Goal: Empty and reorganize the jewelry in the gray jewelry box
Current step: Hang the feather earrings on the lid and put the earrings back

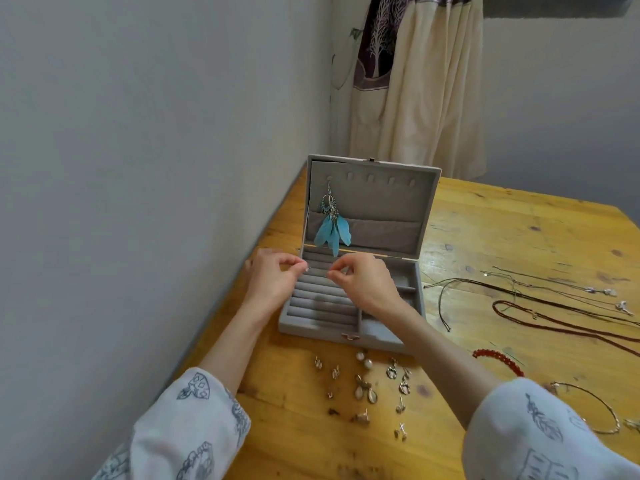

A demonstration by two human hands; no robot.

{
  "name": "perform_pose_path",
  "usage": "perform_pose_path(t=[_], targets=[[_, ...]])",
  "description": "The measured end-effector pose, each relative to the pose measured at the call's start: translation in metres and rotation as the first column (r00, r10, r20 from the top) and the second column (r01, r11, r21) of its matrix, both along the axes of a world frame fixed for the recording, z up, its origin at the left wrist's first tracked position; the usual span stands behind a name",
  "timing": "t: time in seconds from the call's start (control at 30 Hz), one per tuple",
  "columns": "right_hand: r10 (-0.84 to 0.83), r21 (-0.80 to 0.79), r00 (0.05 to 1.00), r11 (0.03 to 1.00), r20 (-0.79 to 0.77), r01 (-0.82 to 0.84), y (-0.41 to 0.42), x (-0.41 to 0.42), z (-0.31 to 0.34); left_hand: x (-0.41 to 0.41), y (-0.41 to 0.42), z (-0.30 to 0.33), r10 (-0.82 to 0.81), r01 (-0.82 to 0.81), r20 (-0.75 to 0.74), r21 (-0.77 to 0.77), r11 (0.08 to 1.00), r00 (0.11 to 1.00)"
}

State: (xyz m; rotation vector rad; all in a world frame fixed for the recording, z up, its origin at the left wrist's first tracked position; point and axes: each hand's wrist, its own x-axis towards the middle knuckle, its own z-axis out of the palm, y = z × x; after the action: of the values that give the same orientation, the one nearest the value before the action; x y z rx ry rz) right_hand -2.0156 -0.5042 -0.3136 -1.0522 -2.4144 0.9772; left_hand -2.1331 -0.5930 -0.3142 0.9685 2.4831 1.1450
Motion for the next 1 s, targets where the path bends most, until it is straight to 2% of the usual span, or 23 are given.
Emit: perform_pose_path(t=[0.13, 0.23, 0.3, 0.53, 0.73, 0.87, 1.0], targets=[[-0.048, -0.003, 0.996, 0.999, 0.073, 0.048, 0.022, -0.029, -0.008, -0.008, 0.029, -0.006, -0.044, 0.023, -0.165, -0.128, 0.991, 0.985], [-0.050, 0.010, 0.992, 0.999, 0.118, 0.049, 0.031, -0.040, -0.013, -0.011, 0.038, -0.012, -0.142, 0.052, -0.387, -0.235, 0.971, 0.911], [-0.044, 0.018, 0.990, 0.999, 0.133, 0.042, 0.036, -0.043, -0.015, -0.013, 0.043, -0.013, -0.183, 0.050, -0.465, -0.283, 0.958, 0.866], [0.052, 0.006, 0.979, 0.998, 0.199, -0.055, 0.047, -0.051, -0.011, -0.017, 0.056, -0.007, -0.251, 0.014, -0.484, -0.442, 0.897, 0.838], [0.109, 0.013, 0.958, 0.993, 0.265, -0.116, 0.049, -0.054, -0.006, -0.015, 0.067, 0.006, -0.261, -0.026, -0.395, -0.592, 0.806, 0.881], [0.088, 0.044, 0.966, 0.994, 0.242, -0.102, 0.046, -0.052, -0.006, -0.016, 0.070, 0.006, -0.242, -0.031, -0.360, -0.609, 0.793, 0.901], [0.072, 0.074, 0.976, 0.993, 0.207, -0.089, 0.042, -0.050, -0.010, -0.016, 0.065, -0.002, -0.232, -0.023, -0.415, -0.524, 0.851, 0.880]])
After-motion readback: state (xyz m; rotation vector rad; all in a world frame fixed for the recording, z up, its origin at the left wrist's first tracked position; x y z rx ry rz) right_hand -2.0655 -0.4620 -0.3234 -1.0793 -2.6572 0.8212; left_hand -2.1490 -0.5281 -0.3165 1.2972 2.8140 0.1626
